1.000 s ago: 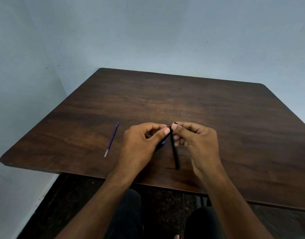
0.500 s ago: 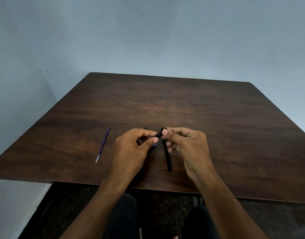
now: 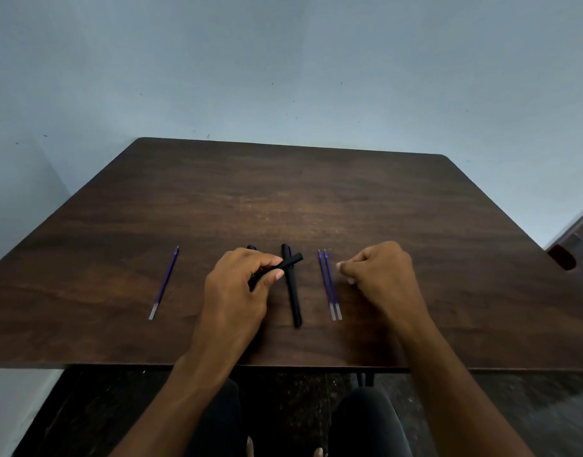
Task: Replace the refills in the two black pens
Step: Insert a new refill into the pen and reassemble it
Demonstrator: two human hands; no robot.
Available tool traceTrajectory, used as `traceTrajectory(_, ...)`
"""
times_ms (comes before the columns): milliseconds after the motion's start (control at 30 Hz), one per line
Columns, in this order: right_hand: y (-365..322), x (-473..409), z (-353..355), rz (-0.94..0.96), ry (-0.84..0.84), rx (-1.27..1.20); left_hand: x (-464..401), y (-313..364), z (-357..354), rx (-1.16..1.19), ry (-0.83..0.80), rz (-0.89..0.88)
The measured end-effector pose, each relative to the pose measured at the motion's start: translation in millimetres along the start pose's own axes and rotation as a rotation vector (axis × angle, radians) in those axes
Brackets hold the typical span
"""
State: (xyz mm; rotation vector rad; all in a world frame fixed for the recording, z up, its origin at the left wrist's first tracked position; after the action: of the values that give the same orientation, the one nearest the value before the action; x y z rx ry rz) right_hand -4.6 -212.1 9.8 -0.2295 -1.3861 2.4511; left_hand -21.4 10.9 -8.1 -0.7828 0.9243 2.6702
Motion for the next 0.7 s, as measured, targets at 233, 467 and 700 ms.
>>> traceTrajectory(233,-5,-2,-21,-0.095,-0.021,0.112,1,-4,-1,-0.020,-0.008,-0.017)
traceTrajectory(467,-3,-12,-28,-0.132,0.004,0.233,0,-5,0,-0.009,-0.004,-0.005)
traceTrajectory(700,-12,-19,-37,-0.188,-0.137,0.387,-1,-6,1,0.010,-0.042,0.022)
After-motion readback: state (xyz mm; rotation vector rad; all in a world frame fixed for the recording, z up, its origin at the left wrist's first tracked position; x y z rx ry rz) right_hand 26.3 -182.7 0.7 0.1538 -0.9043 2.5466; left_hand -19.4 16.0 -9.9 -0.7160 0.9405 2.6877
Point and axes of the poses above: each hand's wrist, its own x-axis away from the middle knuckle, its own z-axis out of the back of the hand, y = z × x, the point moved 3 cm from there along -x, towards the middle knuckle, and after that the axes turned 11 degrees about -x, right-handed, at the moved point
